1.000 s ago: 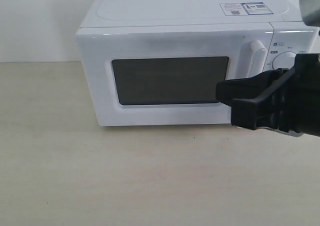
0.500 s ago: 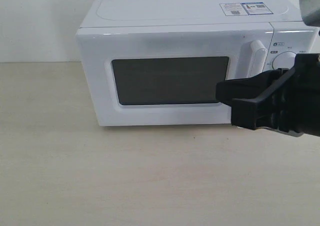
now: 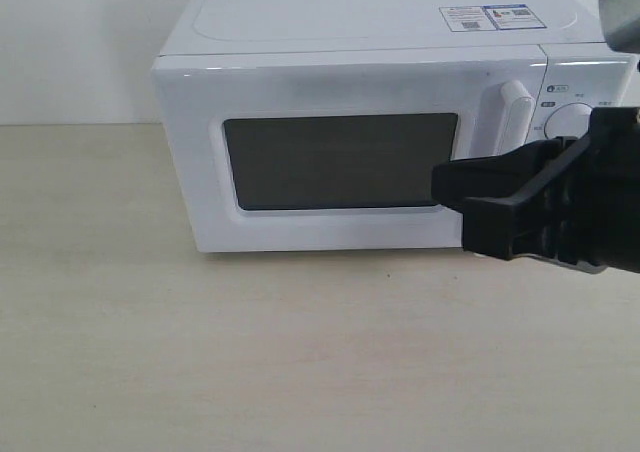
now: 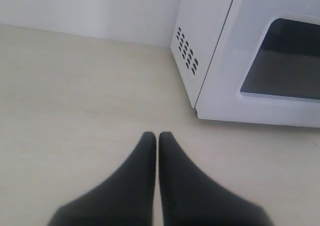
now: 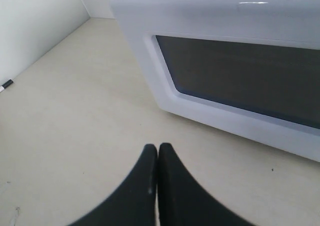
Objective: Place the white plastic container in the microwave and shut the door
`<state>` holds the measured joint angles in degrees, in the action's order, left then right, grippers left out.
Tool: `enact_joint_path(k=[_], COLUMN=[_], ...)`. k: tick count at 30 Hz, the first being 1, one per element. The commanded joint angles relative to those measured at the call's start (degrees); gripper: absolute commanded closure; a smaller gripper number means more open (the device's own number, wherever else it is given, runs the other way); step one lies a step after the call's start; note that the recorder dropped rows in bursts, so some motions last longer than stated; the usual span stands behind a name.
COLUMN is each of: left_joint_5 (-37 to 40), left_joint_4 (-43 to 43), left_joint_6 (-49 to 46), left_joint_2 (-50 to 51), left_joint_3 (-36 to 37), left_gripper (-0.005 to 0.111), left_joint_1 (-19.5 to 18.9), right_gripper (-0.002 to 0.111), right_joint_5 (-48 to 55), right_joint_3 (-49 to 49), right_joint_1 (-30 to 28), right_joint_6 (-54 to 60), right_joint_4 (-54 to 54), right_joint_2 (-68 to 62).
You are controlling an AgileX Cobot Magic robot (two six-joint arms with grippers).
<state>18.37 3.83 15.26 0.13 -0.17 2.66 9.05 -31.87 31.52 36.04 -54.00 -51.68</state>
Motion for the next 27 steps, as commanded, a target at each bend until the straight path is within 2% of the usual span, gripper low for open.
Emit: enact_joint_path(k=[1, 6, 10, 13, 21, 27], left_joint_5=[0.0, 0.0, 0.0, 0.0, 0.0, 0.0], left_joint_4=[-0.4, -0.4, -0.4, -0.4, -0.4, -0.4], left_joint_6=[0.2, 0.2, 0.2, 0.2, 0.2, 0.2], left_joint_2=[-0.1, -0.1, -0.1, -0.1, -0.1, -0.1], left_joint_3=[0.2, 0.2, 0.2, 0.2, 0.2, 0.2], left_gripper=[0.103, 0.103, 0.103, 0.103, 0.103, 0.103], left_joint_1=[-0.1, -0.1, -0.1, -0.1, -0.1, -0.1], right_gripper=[0.108, 0.108, 0.108, 0.108, 0.108, 0.108], right_joint_5=[-0.5, -0.5, 0.3, 1.8, -4.9, -5.0], right_joint_3=[0.0, 0.0, 0.7, 4.5, 19.8, 25.1], right_joint_1=[-0.1, -0.1, -1.9, -6.0, -19.2, -23.5], right_joint_6=[0.5, 0.6, 3.3, 4.7, 4.8, 4.8], right_joint_4=[0.3, 0.4, 1.3, 2.4, 2.1, 2.1], right_joint_2=[0.4, 0.9, 6.9, 13.6, 38.9, 51.7])
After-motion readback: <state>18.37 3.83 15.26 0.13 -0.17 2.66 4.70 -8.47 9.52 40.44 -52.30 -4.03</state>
